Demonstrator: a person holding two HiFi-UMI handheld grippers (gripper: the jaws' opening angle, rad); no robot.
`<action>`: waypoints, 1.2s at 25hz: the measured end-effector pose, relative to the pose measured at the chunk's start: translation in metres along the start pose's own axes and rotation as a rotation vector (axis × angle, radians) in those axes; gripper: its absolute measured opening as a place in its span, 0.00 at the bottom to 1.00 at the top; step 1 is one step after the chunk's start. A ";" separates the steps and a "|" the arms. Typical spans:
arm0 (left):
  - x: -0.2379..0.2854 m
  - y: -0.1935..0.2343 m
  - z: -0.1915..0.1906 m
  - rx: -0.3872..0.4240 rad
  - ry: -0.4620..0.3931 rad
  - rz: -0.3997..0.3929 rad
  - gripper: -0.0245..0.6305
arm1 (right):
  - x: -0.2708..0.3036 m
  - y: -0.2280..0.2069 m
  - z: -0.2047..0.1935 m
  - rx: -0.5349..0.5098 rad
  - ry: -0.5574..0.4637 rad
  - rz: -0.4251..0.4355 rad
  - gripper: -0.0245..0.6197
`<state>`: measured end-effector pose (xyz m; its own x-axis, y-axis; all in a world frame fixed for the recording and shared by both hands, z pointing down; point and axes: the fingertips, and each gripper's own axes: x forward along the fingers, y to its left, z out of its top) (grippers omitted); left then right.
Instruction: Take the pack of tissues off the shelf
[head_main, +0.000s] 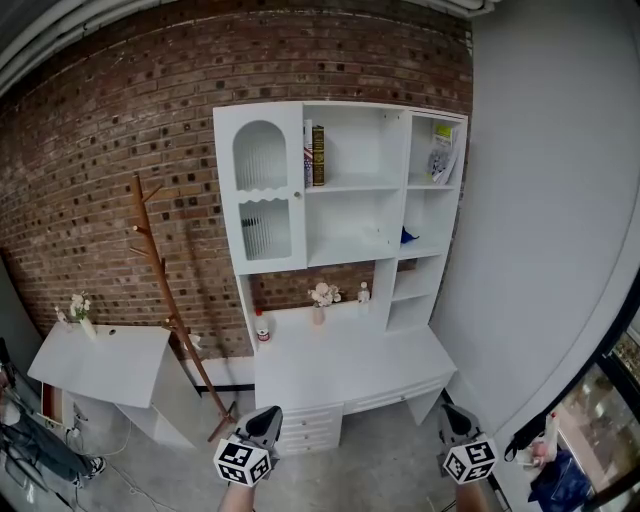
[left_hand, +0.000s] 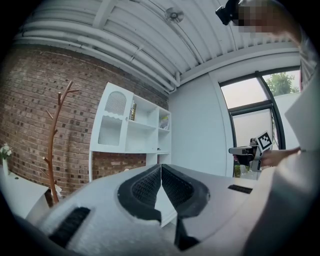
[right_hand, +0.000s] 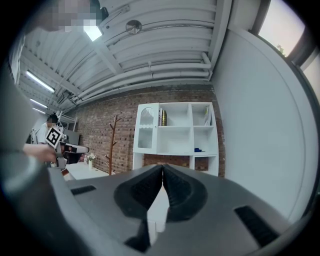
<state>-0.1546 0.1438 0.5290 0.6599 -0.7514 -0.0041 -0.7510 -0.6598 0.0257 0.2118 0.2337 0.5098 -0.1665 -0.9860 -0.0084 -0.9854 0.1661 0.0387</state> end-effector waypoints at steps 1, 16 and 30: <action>0.001 -0.002 0.000 0.000 0.001 0.001 0.08 | -0.001 -0.002 0.000 -0.002 0.000 0.000 0.08; 0.020 -0.034 -0.003 0.004 0.007 0.043 0.08 | 0.000 -0.040 -0.010 -0.012 0.019 0.041 0.09; 0.027 -0.056 -0.011 -0.010 0.006 0.092 0.08 | 0.004 -0.059 -0.025 -0.015 0.048 0.101 0.09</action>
<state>-0.0940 0.1606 0.5386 0.5881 -0.8088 0.0045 -0.8084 -0.5876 0.0358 0.2703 0.2199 0.5322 -0.2625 -0.9639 0.0442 -0.9630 0.2646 0.0516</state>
